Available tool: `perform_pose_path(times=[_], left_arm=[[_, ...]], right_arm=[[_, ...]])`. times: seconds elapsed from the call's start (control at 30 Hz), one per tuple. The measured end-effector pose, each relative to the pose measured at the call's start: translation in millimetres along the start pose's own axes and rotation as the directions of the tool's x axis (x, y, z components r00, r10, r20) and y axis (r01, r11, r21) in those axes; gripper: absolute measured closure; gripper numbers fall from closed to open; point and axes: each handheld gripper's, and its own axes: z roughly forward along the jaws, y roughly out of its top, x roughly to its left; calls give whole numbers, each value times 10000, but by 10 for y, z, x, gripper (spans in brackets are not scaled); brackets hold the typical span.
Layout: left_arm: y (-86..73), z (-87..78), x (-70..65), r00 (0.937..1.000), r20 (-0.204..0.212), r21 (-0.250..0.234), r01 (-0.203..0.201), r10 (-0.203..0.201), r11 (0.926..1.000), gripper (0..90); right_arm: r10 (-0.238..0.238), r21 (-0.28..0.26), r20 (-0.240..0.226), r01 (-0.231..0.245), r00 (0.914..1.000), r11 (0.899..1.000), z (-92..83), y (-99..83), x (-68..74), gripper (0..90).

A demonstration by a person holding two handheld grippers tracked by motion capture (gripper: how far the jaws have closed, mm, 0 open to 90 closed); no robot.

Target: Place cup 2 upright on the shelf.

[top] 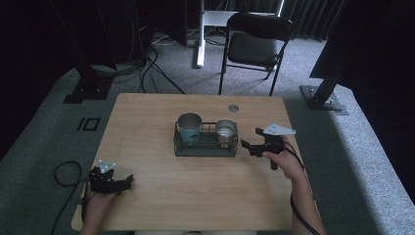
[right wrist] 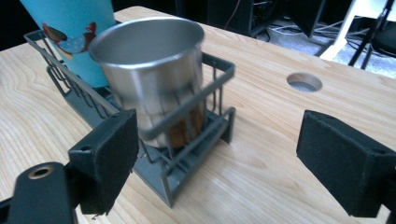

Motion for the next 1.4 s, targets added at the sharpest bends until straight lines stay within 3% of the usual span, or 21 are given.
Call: perform_pose_path(times=[0.33, 1.07, 1.4], left_arm=[[0, 0, 0, 10000, 0, 2, -4, 4, 10000, 14], [0, 0, 0, 10000, 0, 4, -3, 3, 10000, 14], [0, -1, 1, 10000, -1, 14, -17, 17, 10000, 14]], right_arm=[[221, 155, 528, -229, 9984, 9996, -114, -130, -83, 127], [756, 376, 1145, -803, 9905, 9961, -357, -502, -173, 126], [645, 398, 1260, -700, 9899, 9967, -432, -574, -136, 126]])
